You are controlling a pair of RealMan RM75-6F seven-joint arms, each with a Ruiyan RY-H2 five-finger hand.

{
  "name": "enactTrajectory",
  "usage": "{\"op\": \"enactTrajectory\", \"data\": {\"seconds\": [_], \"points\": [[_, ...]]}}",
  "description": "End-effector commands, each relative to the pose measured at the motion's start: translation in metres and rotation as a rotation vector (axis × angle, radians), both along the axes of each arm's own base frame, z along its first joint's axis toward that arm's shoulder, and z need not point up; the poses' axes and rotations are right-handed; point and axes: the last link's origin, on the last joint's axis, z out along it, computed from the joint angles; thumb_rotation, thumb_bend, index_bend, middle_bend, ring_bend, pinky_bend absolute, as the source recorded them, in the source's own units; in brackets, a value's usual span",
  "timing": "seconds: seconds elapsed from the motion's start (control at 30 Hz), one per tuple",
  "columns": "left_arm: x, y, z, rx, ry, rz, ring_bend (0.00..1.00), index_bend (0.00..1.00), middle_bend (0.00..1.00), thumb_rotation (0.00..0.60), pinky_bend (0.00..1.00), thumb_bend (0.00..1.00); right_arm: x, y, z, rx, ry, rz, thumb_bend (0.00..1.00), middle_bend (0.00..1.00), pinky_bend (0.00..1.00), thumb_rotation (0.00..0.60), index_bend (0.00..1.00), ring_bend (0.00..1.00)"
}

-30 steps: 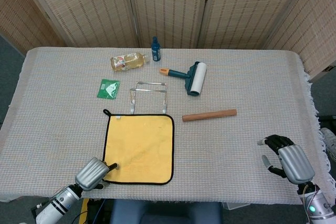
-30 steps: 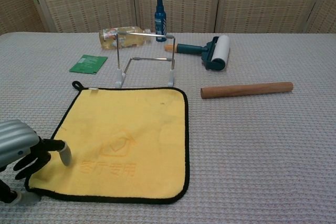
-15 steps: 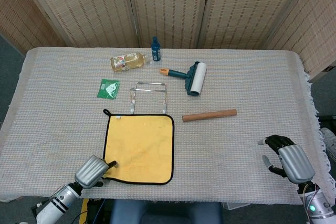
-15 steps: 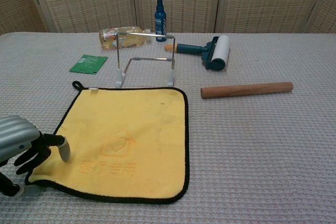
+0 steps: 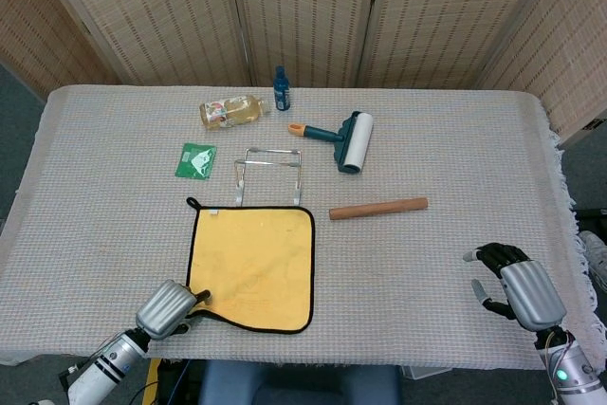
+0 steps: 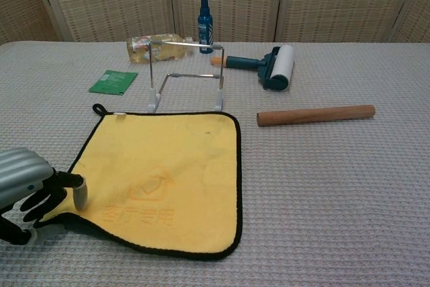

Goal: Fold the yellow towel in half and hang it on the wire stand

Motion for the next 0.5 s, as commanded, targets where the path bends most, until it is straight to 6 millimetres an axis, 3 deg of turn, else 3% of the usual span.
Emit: {"op": "enactTrajectory", "data": {"seconds": [0.03,0.5], "points": [[-0.001,-0.001,-0.001,0.004,0.000,-0.005,0.76,0.50,0.83,0.600,0.93,0.39,0.001,-0.001,-0.001,0.001,-0.002,0.004,0.46,0.35,0.26,0.600,0.34,0.29],[-0.006,-0.009,0.004,0.018,-0.009,-0.018,0.77,0.60,0.83,0.600,0.93,0.51,0.016,0.000,-0.012,0.066,-0.012,0.067,0.46,0.36,0.26,0.600,0.34,0.31]]}}
